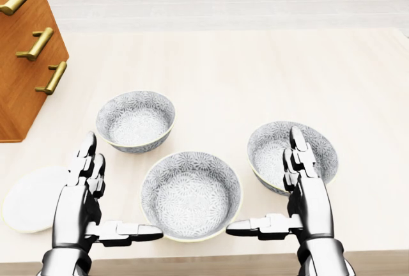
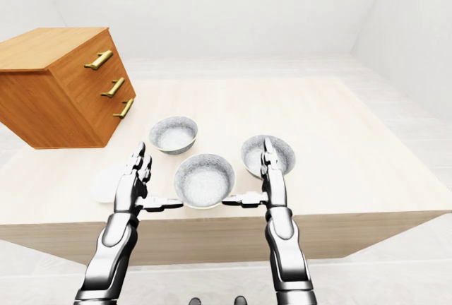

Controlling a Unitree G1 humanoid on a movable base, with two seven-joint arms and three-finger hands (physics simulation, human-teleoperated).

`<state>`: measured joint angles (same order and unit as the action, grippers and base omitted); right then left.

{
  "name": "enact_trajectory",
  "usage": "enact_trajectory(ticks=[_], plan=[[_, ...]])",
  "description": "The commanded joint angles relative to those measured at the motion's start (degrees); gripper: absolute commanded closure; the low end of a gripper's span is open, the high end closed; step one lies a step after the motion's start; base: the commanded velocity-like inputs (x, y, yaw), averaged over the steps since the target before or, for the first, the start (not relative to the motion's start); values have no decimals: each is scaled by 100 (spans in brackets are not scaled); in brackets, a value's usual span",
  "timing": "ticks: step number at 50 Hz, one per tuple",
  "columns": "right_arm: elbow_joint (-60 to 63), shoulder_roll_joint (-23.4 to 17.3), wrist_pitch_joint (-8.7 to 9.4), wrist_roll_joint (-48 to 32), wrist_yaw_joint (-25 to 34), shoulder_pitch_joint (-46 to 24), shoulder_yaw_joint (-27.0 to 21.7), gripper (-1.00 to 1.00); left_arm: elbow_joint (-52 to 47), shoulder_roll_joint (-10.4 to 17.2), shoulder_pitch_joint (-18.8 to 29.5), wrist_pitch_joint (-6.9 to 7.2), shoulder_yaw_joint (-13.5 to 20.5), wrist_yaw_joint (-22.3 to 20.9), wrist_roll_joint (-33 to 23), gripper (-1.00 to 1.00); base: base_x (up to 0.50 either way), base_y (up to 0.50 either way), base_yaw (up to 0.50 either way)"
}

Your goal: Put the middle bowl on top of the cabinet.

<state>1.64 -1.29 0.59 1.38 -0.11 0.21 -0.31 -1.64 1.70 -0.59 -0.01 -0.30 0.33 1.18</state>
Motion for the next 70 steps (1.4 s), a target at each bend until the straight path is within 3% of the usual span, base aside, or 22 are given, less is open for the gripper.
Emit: enact_trajectory(ticks=[1, 3, 4, 6, 7, 9, 19, 24, 34, 43, 44, 46, 52, 63, 70], plan=[[457, -52, -47, -99, 11, 416, 81, -100, -259, 118, -446, -251, 102, -72, 99, -100, 0, 0, 0], [594, -21, -50, -145, 56, 504, 80, -100, -398, 69, -536, -259, 156, -114, 71, -100, 0, 0, 0], [795, -2, 57, -126, 87, 605, 78, -100, -647, 40, -676, -265, 198, -104, 76, -100, 0, 20, 0], [934, 26, 26, -173, 106, 714, 87, -100, -904, 7, -841, -288, 233, -132, 39, -100, 0, 43, 0], [1053, 36, 20, -176, 148, 808, 109, -100, -1042, 6, -923, -206, 241, -183, 46, -100, 0, 50, 0], [1167, 53, -13, -218, 174, 908, 131, -100, -1215, -12, -1016, -180, 289, -248, 68, -100, 0, 50, 0], [1188, 85, -118, -284, 267, 957, 132, -100, -990, -93, -936, -291, 442, -328, 1, -100, 0, 50, 0], [1107, 75, -172, -276, 306, 931, 91, -100, -1063, -81, -917, -187, 504, -390, 47, -100, 0, 50, 0], [1180, 75, -166, -253, 390, 964, 58, -100, -956, -103, -888, -280, 547, -365, -22, -100, 0, 50, 0], [1297, 82, -152, -248, 436, 1025, 43, -100, -1189, -104, -974, -187, 598, -377, -8, -100, 0, 48, 0], [1381, 86, -36, -24, 600, 1047, 42, -100, -1181, -106, -982, -210, 597, -376, -25, -100, 0, 14, 0], [1441, 64, -75, -139, 557, 1077, 40, -100, -1263, -110, -1020, -178, 610, -388, -14, -100, 0, 0, 0], [1566, 62, 36, -156, 606, 1118, 64, -100, -1486, -119, -1117, -97, 645, -427, 1, -100, 0, 0, 0], [1661, 78, -90, -173, 642, 1249, 61, -100, -1636, -149, -1175, -43, 694, -459, -23, -100, 36, 0, 0], [1608, 96, -124, -116, 635, 1228, 21, -100, -1574, -166, -1188, -117, 722, -496, -12, -100, 24, 0, 0]])
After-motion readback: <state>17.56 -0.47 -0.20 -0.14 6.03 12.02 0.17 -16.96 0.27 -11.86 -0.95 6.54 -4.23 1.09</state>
